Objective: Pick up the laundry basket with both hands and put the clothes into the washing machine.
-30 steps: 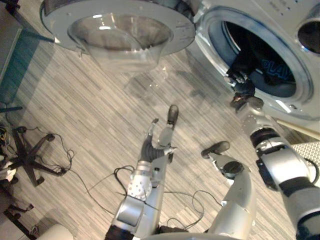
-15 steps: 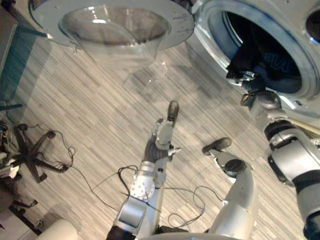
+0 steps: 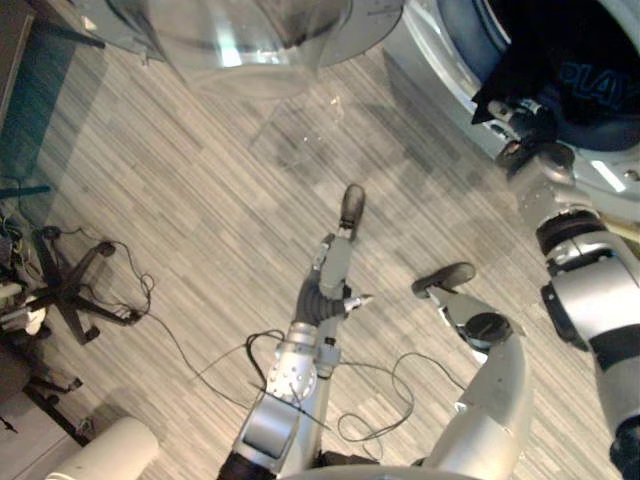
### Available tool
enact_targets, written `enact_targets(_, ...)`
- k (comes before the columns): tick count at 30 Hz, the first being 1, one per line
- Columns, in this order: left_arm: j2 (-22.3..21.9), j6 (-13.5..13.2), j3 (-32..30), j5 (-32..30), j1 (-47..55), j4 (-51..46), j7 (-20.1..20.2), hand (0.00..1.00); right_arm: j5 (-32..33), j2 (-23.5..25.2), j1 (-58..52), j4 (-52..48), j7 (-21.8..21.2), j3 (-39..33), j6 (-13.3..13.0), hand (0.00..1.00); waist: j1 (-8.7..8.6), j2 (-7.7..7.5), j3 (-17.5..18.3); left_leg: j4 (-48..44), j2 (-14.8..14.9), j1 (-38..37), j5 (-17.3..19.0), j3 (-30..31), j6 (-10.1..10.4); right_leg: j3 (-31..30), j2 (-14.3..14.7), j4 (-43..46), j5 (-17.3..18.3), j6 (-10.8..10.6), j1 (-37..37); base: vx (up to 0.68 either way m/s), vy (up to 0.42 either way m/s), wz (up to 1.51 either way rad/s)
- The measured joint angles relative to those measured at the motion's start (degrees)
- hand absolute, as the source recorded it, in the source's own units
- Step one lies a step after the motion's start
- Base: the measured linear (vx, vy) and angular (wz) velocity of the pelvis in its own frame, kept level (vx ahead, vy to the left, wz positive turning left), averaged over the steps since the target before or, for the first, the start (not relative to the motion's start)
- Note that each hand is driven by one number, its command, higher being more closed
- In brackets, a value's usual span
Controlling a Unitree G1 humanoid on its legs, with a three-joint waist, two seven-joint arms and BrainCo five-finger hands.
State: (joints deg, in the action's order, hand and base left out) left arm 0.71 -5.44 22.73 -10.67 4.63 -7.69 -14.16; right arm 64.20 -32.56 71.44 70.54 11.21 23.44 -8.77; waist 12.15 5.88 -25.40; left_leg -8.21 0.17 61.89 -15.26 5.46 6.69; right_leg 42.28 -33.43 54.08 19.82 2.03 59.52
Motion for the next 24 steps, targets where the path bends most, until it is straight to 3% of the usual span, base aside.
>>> enact_targets(3, 0.0, 0.0, 0.2, 0.6, -0.1, -0.4, -1.0, 0.00, 4.0, 3.0, 0.0, -0.1, 3.3, -10.0, -3.0, 1.00, 1.00, 0.03, 0.0, 0.3, 0.0, 0.0, -0.2, 0.9, 0.2, 0.1, 0.3, 0.2, 0.2, 0.3, -0.1, -0.03, -0.037, 0.07)
enact_targets(4, 0.0, 0.0, -0.2, 0.9, -0.1, -0.7, -1.1, 0.00, 6.2, 4.9, 0.0, -3.3, 3.0, -15.0, -6.7, 1.00, 1.08, 0.09, 0.0, -0.1, -0.1, 0.0, -0.2, 0.8, 0.2, 0.1, 0.1, 0.6, 0.2, 0.4, 0.0, -0.02, -0.038, 0.00)
enact_targets(9, -0.2, -0.1, -0.8, 0.9, -0.3, -0.8, -2.8, 0.00, 13.5, 12.7, 2.9, -18.2, 0.2, -27.5, -16.4, 1.00, 1.57, 0.50, 0.1, -2.7, 0.0, 0.2, -0.4, 0.9, -0.1, 0.1, 0.2, 1.5, 0.7, 1.3, -0.9, -0.03, -0.052, 0.00)
enact_targets(15, -0.6, -0.1, -0.7, 0.9, -3.8, 0.4, -3.8, 0.00, 16.7, 18.8, -0.8, -29.7, -0.1, -39.5, -21.2, 1.00, 1.81, 0.53, 0.2, -5.3, 0.5, -2.9, -0.3, 1.1, -0.8, 0.6, 1.5, -0.8, 0.0, 1.4, -6.1, -0.01, -0.044, -0.04)
enact_targets(16, -0.6, -0.1, -0.7, 0.8, -3.9, 0.7, -3.8, 0.00, 16.8, 18.9, -1.3, -31.6, -0.1, -40.2, -21.7, 0.00, 1.95, 0.52, 0.2, -5.3, 0.7, -3.3, -0.1, 0.9, -0.9, 0.6, 1.8, -1.2, -0.2, 1.4, -6.7, -0.01, -0.027, -0.24)
enact_targets(21, -0.3, -0.3, 0.2, 0.8, -3.5, 1.9, -3.7, 0.00, 15.9, 18.7, -3.9, -39.4, 3.1, -44.7, -23.6, 0.00, 3.15, 0.57, 0.2, -4.5, 1.7, -5.1, 1.1, -0.3, -1.3, 0.1, 3.4, -4.0, -1.3, 0.3, -8.2, 0.00, -0.036, -0.16)
enact_targets(24, -0.1, -0.3, 0.1, 0.9, -3.1, 2.5, -3.7, 0.00, 10.5, 18.1, -4.3, -39.8, 7.7, -47.4, -24.5, 0.00, 2.97, 0.54, 0.2, -5.2, 1.6, -4.7, 0.9, -0.8, -1.6, 0.0, 3.5, -5.0, -2.7, 0.6, -8.3, 0.03, -0.027, -0.05)
